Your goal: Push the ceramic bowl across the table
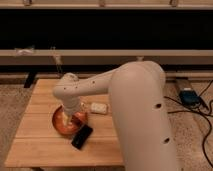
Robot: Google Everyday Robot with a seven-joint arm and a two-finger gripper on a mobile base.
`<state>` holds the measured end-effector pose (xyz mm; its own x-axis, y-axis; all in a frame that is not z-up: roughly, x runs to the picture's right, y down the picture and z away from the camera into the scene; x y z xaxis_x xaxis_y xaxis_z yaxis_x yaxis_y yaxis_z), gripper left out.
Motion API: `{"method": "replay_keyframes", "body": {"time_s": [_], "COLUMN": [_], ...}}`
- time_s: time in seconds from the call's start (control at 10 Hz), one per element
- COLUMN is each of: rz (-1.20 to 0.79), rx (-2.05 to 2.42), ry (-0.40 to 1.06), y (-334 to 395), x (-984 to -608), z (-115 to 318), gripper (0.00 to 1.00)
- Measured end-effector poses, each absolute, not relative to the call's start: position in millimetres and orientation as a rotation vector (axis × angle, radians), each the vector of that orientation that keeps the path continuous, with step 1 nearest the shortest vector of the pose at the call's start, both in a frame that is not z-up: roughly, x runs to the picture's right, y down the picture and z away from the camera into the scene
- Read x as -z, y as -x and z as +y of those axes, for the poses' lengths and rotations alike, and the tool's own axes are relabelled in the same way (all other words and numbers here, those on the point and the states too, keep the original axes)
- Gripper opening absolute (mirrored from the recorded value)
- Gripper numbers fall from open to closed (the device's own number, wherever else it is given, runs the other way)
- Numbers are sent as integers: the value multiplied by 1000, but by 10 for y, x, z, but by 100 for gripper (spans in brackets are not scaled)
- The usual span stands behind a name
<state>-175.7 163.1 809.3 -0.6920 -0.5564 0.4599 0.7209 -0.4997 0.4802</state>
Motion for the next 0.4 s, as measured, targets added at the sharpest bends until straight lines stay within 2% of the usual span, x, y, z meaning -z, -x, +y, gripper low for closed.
{"method": "replay_keyframes", "body": {"time_s": [0.4], "rz": [-836], "rx": [2246], "ry": [248], "y": [1888], "x": [-7909], "z": [1560], "gripper": [80]}}
